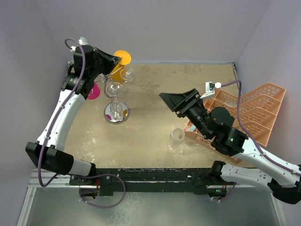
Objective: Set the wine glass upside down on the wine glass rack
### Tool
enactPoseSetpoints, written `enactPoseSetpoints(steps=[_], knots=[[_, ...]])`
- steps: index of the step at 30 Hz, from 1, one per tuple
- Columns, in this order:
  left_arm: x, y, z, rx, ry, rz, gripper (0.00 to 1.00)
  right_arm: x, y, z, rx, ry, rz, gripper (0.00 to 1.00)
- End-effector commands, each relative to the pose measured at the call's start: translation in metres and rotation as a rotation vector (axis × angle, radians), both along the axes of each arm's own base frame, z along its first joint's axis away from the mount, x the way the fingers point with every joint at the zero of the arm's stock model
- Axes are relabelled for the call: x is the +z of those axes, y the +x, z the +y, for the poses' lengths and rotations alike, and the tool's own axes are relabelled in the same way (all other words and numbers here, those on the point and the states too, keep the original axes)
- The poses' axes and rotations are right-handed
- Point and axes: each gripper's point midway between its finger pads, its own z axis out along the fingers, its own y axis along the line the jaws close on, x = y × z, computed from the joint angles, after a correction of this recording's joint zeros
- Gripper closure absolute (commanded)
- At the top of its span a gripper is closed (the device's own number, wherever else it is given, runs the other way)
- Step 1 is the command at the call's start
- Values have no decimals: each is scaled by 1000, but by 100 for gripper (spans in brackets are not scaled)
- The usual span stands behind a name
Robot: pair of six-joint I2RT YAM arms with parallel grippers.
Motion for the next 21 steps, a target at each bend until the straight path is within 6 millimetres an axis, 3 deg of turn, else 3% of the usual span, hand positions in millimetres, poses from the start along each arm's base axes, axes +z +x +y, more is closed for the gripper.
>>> enactPoseSetpoints(steps=[1,12,21], knots=[[22,6,1,23,24,-60,93,15,-1,-5,-14,46,-23,38],[19,15,-5,17,32,-46,93,15,-1,-7,-21,47,-23,38],[18,25,1,57,63,-40,92,16,0,-9,-31,43,-23,38]])
